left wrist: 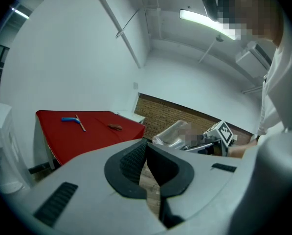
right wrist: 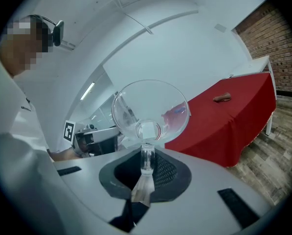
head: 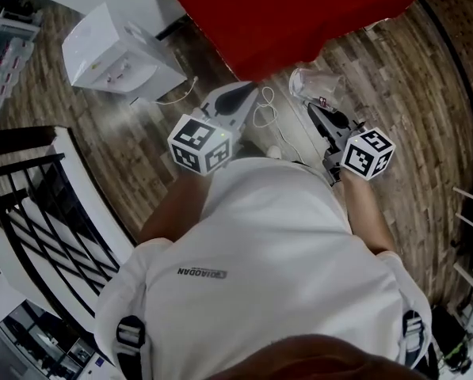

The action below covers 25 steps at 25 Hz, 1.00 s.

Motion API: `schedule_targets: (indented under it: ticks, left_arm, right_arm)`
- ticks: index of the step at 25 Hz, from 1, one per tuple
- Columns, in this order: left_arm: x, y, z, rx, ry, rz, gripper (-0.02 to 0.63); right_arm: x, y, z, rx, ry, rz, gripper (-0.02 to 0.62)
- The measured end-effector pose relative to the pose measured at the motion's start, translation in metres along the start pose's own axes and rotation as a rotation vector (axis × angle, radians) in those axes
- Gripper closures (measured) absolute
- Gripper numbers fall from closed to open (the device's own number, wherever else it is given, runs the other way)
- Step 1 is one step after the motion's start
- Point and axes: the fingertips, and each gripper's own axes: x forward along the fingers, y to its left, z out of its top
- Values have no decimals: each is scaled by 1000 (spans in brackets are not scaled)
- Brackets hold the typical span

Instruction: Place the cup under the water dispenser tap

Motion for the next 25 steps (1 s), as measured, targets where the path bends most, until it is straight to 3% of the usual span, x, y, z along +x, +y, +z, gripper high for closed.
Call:
schedule_targets:
  ticks: [25]
  left_arm:
    - [-129, 24, -23, -47, -54, 387, 609]
  right_arm:
    - [77, 74, -29, -104, 157, 322, 557]
